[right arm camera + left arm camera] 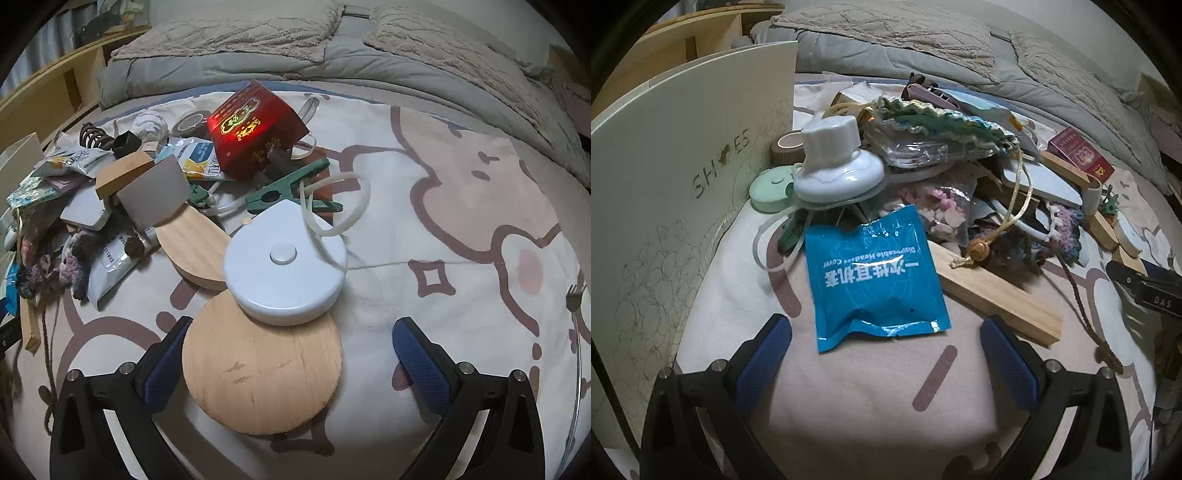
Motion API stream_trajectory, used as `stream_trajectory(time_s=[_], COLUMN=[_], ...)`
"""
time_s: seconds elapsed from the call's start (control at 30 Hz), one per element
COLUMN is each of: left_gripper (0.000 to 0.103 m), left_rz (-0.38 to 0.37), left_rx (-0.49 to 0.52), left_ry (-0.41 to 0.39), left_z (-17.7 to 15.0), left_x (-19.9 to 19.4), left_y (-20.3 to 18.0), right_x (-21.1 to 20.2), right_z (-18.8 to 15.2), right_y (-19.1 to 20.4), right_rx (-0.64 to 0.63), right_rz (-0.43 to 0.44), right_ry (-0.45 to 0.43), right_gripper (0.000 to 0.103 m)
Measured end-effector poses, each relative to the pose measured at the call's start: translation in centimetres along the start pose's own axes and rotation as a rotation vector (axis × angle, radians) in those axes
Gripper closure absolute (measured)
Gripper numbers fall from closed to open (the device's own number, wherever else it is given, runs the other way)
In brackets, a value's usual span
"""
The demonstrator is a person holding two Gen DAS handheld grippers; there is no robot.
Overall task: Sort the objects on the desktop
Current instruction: 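Grasp the round wooden disc with right while left grasps the blue packet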
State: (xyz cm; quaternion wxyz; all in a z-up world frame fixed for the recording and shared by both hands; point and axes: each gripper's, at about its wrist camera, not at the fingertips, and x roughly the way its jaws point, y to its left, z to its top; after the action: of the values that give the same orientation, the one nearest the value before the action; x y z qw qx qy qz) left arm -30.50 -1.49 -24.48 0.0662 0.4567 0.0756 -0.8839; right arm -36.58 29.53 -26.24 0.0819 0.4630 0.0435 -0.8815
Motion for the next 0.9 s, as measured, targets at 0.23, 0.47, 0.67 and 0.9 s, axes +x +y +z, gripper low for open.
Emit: stream_trajectory(time_s=[0.23, 0.47, 0.67, 0.9], left_gripper=[0.000, 0.000, 0.013, 0.040], left_rz=[0.016, 0.023, 0.035, 0.026], left_rx=[-0.012, -0.030, -0.082, -0.024], left_ry=[-0.005, -0.013, -0.020, -0.041], left_z=[0.9, 1.9, 2.0, 1.4], left_x=[-0.4, -0.2, 0.3, -0.6], left_y=[0.4, 1.4, 2.6, 1.8], right_x=[-0.2, -0.6, -1.1, -1.1], right_z=[-0.7, -0.8, -1.0, -1.0], right_y=[0.7, 0.8, 2.5, 2.8], right_rx=[-0.018, -0.024, -0.109, -0.123], right_rz=[-0.038, -0.046, -0.083, -0.062], right_ry=[-0.067, -0.103, -0.153, -0.154], right_gripper=[0.000, 0.002, 0.026, 0.034])
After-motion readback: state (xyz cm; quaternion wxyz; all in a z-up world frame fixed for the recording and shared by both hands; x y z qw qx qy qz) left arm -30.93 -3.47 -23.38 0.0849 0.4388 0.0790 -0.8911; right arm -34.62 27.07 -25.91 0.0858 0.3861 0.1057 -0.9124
